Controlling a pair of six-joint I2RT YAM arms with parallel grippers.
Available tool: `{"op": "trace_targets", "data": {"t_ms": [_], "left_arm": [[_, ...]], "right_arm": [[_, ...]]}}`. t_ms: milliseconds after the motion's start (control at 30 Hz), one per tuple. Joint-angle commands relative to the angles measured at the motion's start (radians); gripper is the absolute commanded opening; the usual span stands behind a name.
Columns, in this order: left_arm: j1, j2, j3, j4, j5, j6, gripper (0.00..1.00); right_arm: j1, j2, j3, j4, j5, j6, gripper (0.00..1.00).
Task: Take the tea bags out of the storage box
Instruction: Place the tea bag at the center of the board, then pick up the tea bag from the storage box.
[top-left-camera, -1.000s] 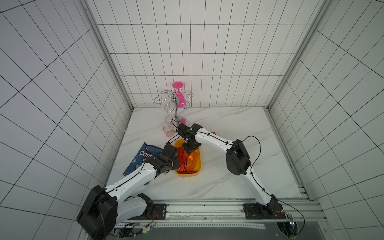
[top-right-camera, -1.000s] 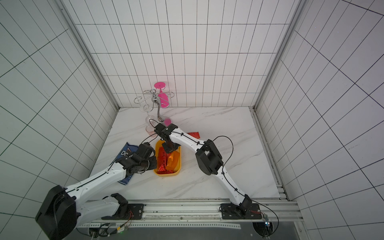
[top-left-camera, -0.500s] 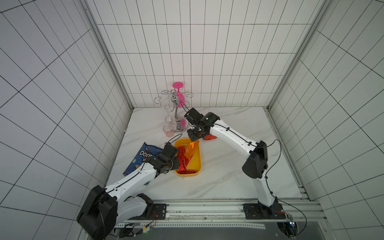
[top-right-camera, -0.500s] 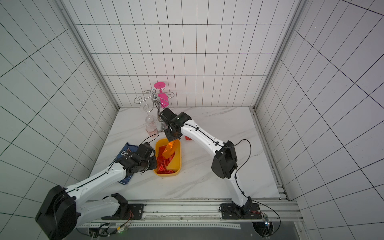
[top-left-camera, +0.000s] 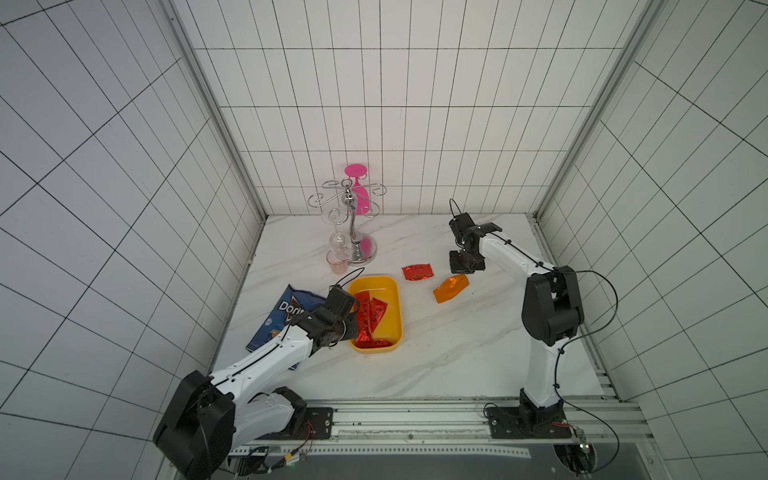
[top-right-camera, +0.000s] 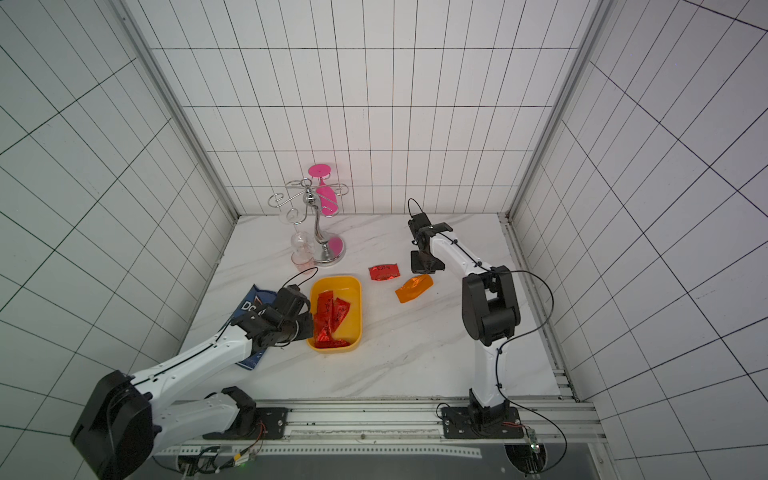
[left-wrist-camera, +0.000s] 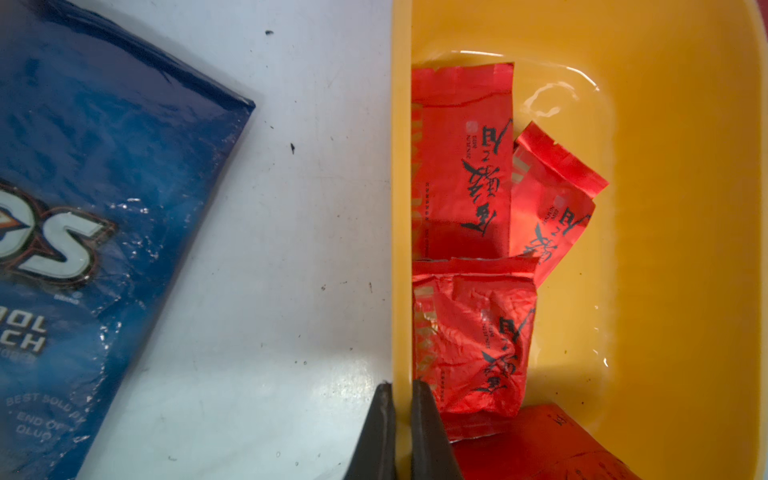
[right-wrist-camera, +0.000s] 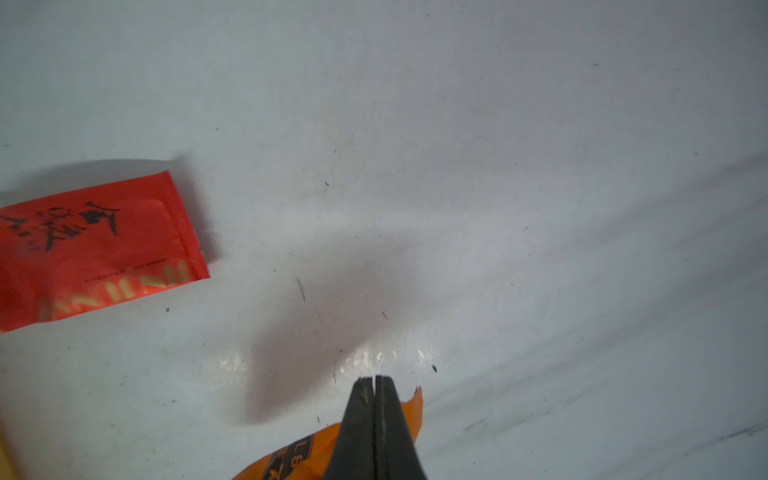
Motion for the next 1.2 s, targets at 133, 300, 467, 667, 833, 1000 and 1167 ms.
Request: {"op": "trace_targets", "data": {"t_ms": [133, 300, 467, 667, 833, 1000, 1167], "left_arm": [[0.003, -0.007, -0.014, 0.002, -0.020, -0.004, 0.00], [0.003, -0.007, -0.015, 0.002, -0.018, -0.003, 0.00], [0.002, -0.018, -0.017, 0.006, -0.017, 0.000, 0.00], [-0.057, -0.081, -0.012, 0.005, -0.102, 0.016, 0.00], [-0.095, -0.116, 0.001, -0.011, -0.190, 0.031, 0.00], [-0.102, -0.119, -0.002, -0.009, -0.217, 0.028, 0.00], [-0.108, -0.144, -0.013, -0.003, -0.228, 0.027, 0.00]], "right_arm": [[-0.070, 0.141, 0.160, -0.011, 0.024, -0.002, 0.00], [-0.085, 0.181, 0.218, -0.045, -0.033, -0.028, 0.19], [-0.060, 0.098, 0.212, -0.064, -0.070, -0.019, 0.50], [0.048, -0.135, 0.060, 0.071, -0.182, -0.026, 0.50], [0.185, -0.228, -0.008, 0.123, -0.266, -0.059, 0.49], [0.302, -0.226, -0.027, 0.176, -0.439, -0.128, 0.47], [0.382, -0.159, -0.028, 0.243, -0.584, -0.179, 0.45]]}}
